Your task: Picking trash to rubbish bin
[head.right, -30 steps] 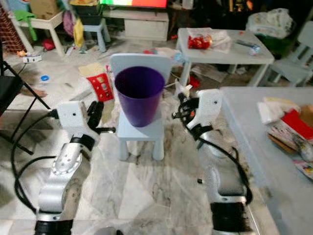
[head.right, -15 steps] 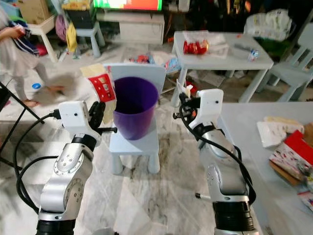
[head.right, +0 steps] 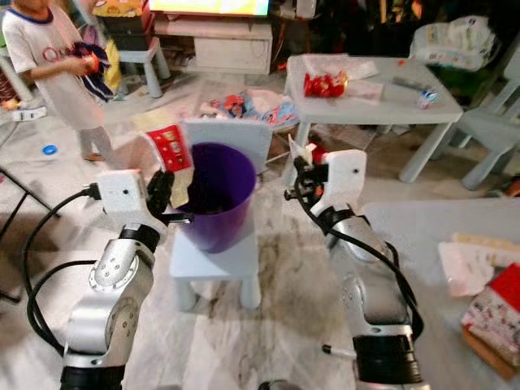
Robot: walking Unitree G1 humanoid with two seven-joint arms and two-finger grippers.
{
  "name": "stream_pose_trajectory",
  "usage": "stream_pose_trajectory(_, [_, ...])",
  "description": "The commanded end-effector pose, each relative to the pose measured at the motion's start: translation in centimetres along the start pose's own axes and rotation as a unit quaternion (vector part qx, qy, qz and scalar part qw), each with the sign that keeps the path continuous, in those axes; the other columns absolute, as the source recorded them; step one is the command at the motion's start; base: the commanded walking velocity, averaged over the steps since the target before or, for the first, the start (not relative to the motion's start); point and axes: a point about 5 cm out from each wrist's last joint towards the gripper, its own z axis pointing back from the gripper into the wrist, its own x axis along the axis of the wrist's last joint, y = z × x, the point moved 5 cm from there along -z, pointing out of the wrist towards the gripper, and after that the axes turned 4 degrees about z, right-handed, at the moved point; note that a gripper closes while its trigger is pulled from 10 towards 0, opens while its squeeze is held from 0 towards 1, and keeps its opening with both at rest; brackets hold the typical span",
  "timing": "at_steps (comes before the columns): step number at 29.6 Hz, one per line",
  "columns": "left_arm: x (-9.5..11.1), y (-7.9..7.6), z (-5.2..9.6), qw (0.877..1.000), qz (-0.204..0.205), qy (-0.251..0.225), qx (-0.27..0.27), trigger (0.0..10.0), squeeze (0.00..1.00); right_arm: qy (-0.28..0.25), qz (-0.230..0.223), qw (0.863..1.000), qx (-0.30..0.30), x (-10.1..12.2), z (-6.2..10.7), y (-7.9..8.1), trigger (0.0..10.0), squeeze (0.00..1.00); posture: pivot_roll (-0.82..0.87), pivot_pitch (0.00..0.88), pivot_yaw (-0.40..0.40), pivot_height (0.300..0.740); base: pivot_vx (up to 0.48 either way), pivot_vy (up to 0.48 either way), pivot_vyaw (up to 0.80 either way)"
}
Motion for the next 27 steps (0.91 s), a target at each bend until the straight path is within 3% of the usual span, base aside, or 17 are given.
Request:
stream_pose_trajectory(1, [0.0, 0.8, 0.1, 1.000, -0.004, 0.001, 0.013, 0.0, 0.00, -0.006, -0.004, 1.000, 0.011, 0.3, -0.2, 0.8, 0.0, 0.00, 0.08, 0.131, -0.083, 0.740, 0.424, 0.000, 0.00])
stream_pose_trajectory(19, [0.0, 1.2, 0.3, 1.000, -0.003, -0.005, 0.024, 0.0, 0.00, -0.004, -0.002, 1.000, 0.011, 0.2, -0.2, 0.8, 0.0, 0.00, 0.07, 0.136, -0.087, 0.740, 0.369, 0.000, 0.00])
stream_pose_trajectory(24, [-0.6, 2.3, 0.5, 0.999, -0.017, 0.004, 0.051, 0.0, 0.00, -0.004, -0.001, 1.000, 0.010, 0.3, -0.2, 0.7, 0.0, 0.00, 0.07, 0.137, -0.089, 0.740, 0.000, 0.000, 0.00])
stream_pose_trajectory(27, [-1.5, 3.8, 0.8, 0.996, -0.017, 0.023, 0.083, 0.0, 0.00, -0.004, -0.001, 1.000, 0.009, 0.3, -0.1, 0.6, 0.0, 0.00, 0.07, 0.138, -0.089, 0.740, 0.000, 0.000, 0.00])
